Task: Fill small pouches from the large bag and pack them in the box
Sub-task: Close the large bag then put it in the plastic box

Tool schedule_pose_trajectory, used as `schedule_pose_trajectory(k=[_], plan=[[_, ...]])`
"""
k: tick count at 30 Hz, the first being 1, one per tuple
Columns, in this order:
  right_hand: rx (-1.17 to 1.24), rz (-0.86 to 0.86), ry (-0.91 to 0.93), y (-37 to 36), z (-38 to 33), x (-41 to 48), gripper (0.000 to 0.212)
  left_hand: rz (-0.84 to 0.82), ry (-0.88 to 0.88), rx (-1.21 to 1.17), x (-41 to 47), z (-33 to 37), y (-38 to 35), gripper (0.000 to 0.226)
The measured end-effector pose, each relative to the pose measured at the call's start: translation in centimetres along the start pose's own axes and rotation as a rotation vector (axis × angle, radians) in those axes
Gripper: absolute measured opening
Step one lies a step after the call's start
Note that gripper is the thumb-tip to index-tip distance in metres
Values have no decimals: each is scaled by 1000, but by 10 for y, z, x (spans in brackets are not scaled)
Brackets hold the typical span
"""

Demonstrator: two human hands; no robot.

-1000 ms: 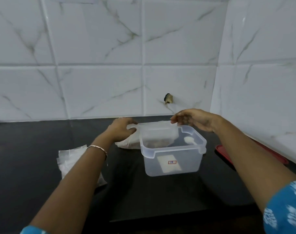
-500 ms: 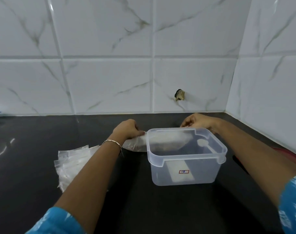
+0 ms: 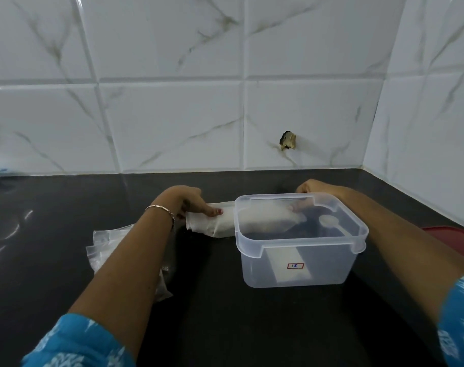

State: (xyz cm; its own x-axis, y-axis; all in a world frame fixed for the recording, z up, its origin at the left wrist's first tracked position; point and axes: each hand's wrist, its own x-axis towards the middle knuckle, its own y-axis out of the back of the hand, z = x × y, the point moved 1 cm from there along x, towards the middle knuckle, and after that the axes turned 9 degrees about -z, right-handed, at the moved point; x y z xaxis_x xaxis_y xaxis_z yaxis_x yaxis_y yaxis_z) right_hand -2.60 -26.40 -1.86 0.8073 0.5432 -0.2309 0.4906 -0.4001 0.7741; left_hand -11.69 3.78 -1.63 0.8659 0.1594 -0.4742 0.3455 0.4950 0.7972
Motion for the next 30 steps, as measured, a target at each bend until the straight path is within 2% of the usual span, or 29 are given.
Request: schedule_pose_trajectory(k=[2, 4, 7, 9, 11, 13, 15, 19, 22, 25, 27, 30], plan=[[-6, 46, 0, 2, 1, 0, 15, 22, -33, -62, 2, -2, 0, 61], [71, 86, 65, 7, -5, 0, 10, 88, -95, -141, 2, 1, -1, 51], [399, 181, 175, 14, -17, -4, 6, 201, -168, -294, -6, 12, -1, 47], [596, 216, 231, 17, -27, -12, 10, 286, -214, -384, -18, 24, 4, 37], [631, 293, 272, 25, -37, -22, 14, 407, -267, -440, -33, 36, 13, 25], [646, 386, 318, 38, -45, -31, 15, 472, -330, -559, -46, 48, 22, 24], [672, 462, 356, 51, -53, -46, 8, 450, -413, -703, -63, 61, 27, 26], [741, 513, 387, 72, -67, -83, 15, 314, -529, -842, -97, 79, 27, 24], [768, 454, 381, 74, -67, -108, 6, 250, -507, -820, -113, 81, 19, 27], [787, 394, 327, 65, -55, -122, 8, 244, -446, -710, -123, 82, 1, 27], [764, 363, 264, 53, -44, -128, 23, 238, -401, -639, -125, 81, -14, 27], [710, 377, 206, 37, -30, -136, 34, 288, -370, -490, -122, 82, -29, 26]])
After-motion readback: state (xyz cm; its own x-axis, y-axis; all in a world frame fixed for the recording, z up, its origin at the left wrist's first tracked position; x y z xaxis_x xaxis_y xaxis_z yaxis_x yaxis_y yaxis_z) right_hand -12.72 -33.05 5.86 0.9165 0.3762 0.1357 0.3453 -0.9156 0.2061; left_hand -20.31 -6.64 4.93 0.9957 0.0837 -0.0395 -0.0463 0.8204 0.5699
